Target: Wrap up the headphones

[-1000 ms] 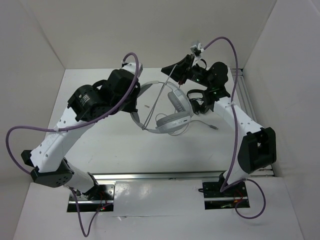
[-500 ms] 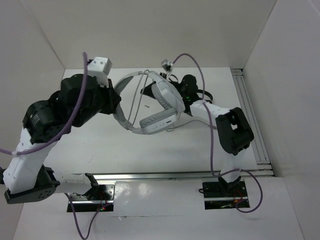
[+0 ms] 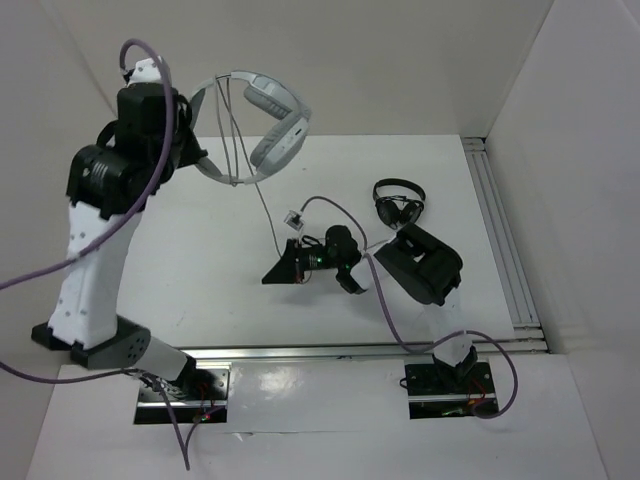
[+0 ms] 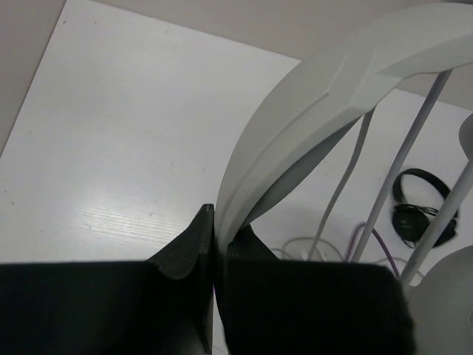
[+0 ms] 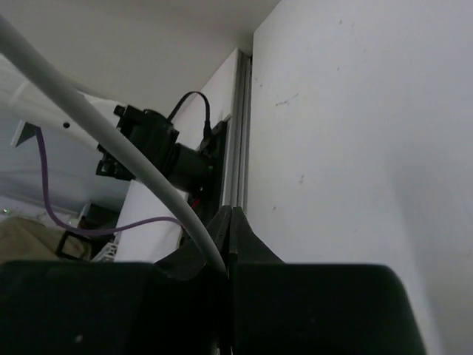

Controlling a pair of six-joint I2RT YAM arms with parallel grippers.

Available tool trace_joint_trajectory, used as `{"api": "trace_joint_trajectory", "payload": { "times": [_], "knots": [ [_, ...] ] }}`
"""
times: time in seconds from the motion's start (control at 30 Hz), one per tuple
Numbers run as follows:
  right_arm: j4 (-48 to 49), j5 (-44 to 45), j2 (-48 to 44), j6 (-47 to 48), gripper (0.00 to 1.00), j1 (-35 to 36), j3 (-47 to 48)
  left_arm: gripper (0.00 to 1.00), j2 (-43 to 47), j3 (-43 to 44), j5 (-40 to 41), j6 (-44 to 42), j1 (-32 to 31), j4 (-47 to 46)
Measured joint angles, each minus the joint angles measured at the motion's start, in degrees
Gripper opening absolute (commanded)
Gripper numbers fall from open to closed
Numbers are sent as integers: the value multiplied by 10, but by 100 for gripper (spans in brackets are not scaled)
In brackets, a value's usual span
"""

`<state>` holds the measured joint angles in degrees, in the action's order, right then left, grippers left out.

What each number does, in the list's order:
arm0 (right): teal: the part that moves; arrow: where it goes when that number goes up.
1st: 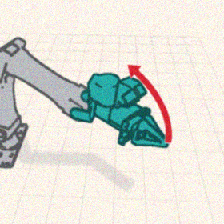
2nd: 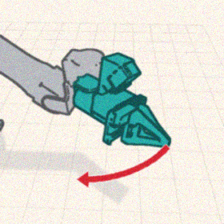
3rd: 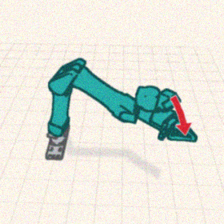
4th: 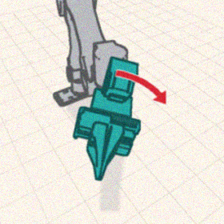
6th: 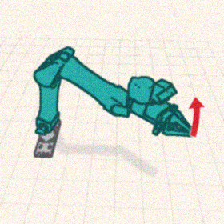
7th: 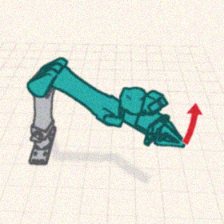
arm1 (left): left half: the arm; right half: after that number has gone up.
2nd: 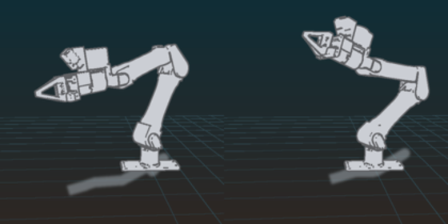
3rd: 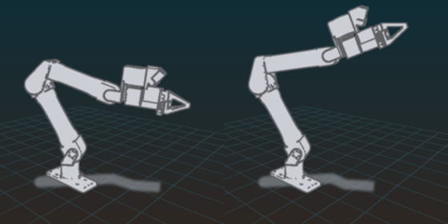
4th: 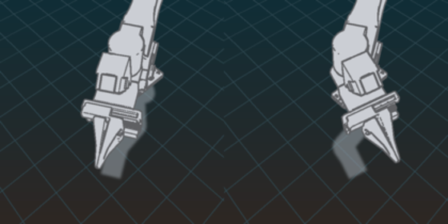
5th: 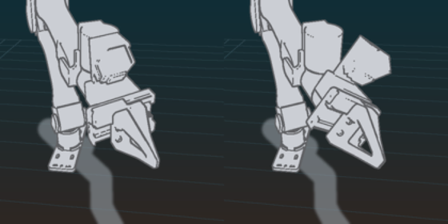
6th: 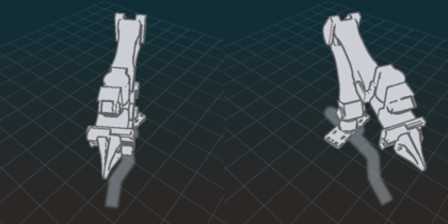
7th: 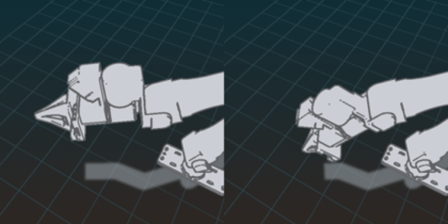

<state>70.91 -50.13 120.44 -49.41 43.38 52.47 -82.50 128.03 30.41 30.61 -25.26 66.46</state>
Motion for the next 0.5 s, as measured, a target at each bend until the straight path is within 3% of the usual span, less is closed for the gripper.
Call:
{"api": "trace_joint_trajectory", "payload": {
  "times": [0.17,0.27,0.37,0.5],
  "knots": [
    [3,16,-91,20,1,24,-114,0,-116,14,-68,-8,128,-4],
    [1,32,-185,61,0,67,-143,0,-170,19,-79,-7,167,-1],
    [-44,61,-273,131,0,122,-133,0,-197,15,-80,-4,176,19],
    [-175,89,-337,228,0,183,-77,0,-189,-43,-78,0,163,35]
  ]
}}
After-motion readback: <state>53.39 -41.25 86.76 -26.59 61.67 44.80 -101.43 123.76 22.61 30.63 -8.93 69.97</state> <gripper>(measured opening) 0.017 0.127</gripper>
